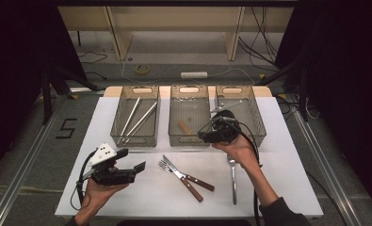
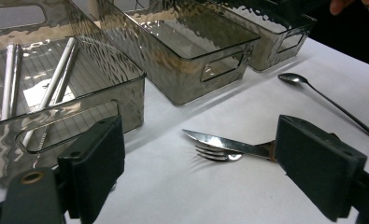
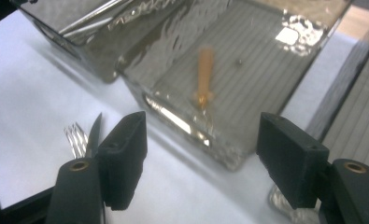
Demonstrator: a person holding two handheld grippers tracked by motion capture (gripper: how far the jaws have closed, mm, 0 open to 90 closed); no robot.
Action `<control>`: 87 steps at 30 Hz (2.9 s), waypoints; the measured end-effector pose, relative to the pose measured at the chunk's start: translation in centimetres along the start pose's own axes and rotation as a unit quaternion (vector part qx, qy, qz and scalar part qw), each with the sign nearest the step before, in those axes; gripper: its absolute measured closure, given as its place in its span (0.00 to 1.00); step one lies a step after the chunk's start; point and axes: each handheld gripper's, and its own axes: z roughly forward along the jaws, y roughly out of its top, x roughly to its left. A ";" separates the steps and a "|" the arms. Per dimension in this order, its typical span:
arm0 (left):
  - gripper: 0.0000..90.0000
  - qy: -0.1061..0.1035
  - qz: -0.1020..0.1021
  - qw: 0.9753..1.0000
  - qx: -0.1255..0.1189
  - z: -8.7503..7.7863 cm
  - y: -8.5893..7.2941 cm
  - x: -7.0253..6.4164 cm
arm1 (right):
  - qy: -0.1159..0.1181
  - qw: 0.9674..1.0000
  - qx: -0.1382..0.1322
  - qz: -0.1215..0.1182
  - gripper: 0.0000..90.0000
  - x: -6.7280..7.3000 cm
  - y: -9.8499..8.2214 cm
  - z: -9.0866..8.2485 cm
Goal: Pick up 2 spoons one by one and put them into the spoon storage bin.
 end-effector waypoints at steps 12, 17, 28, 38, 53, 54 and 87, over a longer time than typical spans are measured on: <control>0.18 -0.001 0.000 1.000 -0.003 -0.1 0.0 -0.1 | 0.004 1.000 0.022 0.016 0.35 -0.6 -4.4 -1.6; 0.18 -0.001 0.001 1.000 -0.004 -0.1 0.0 -0.1 | -0.005 0.998 0.047 0.029 0.40 -1.4 -6.2 -2.0; 0.18 -0.002 0.000 1.000 -0.005 -0.1 0.1 -0.1 | -0.015 0.994 0.093 0.057 0.53 -1.8 -9.3 -1.5; 0.18 -0.002 0.002 1.000 -0.003 -0.1 0.1 -0.1 | -0.020 0.989 0.130 0.062 0.61 -2.2 -10.7 -0.9; 0.18 -0.003 0.005 1.000 -0.001 -0.1 0.1 -0.2 | -0.029 0.984 0.169 0.056 0.71 -2.4 -11.5 0.4; 0.18 -0.003 0.005 1.000 -0.001 -0.1 0.1 -0.2 | -0.030 0.983 0.171 0.058 0.71 -2.4 -11.6 0.5; 0.18 -0.003 0.006 1.000 0.002 0.0 0.0 -0.2 | -0.035 0.981 0.185 0.056 0.99 -2.8 -11.9 0.8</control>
